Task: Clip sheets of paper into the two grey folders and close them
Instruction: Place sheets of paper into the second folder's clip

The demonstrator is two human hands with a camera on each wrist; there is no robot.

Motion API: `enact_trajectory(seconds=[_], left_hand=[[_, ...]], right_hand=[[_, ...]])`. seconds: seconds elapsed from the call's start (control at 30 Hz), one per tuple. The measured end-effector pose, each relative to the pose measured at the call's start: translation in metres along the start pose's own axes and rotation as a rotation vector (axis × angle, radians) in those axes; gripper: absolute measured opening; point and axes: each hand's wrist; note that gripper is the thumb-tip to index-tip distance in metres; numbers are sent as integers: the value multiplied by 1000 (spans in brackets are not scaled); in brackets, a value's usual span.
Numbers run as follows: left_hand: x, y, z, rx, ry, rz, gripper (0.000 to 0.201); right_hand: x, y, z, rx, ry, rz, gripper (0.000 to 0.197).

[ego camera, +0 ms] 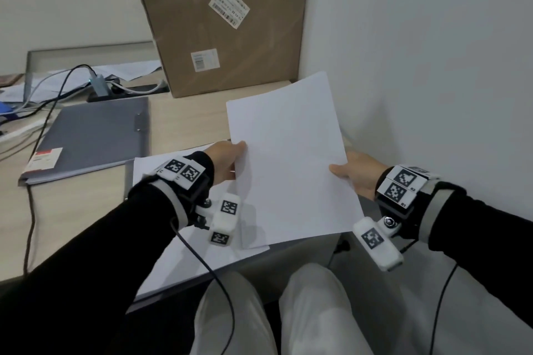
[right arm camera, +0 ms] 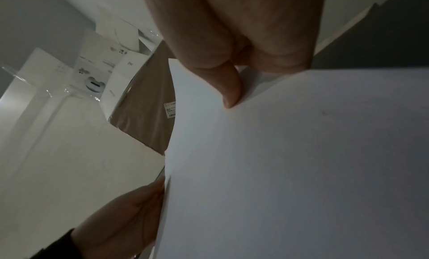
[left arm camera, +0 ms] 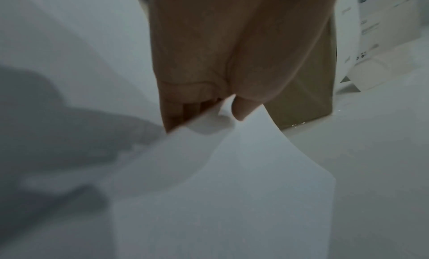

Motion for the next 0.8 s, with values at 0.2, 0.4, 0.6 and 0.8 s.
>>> enact_trajectory(seconds=[0.2, 0.4, 0.6, 0.8], left_hand=[[21, -11, -18, -41, 99, -28, 29], [30, -26, -19, -60, 37, -315, 30], [16, -23, -28, 59, 66, -908, 32], [1, -38, -36, 3, -120, -1174, 45]], right_hand=[[-13, 9, -12, -4, -8, 41, 25], [-19, 12, -21, 56, 85, 281, 30], [-32, 9, -22, 146, 90, 419, 6], [-39, 14, -28, 227, 19, 283, 9]])
Point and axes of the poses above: each hand's wrist, its own z-axis away from the middle knuckle, its own x-axis out of the palm, y = z × x, and after that the axes turned 11 degrees about x, right-handed
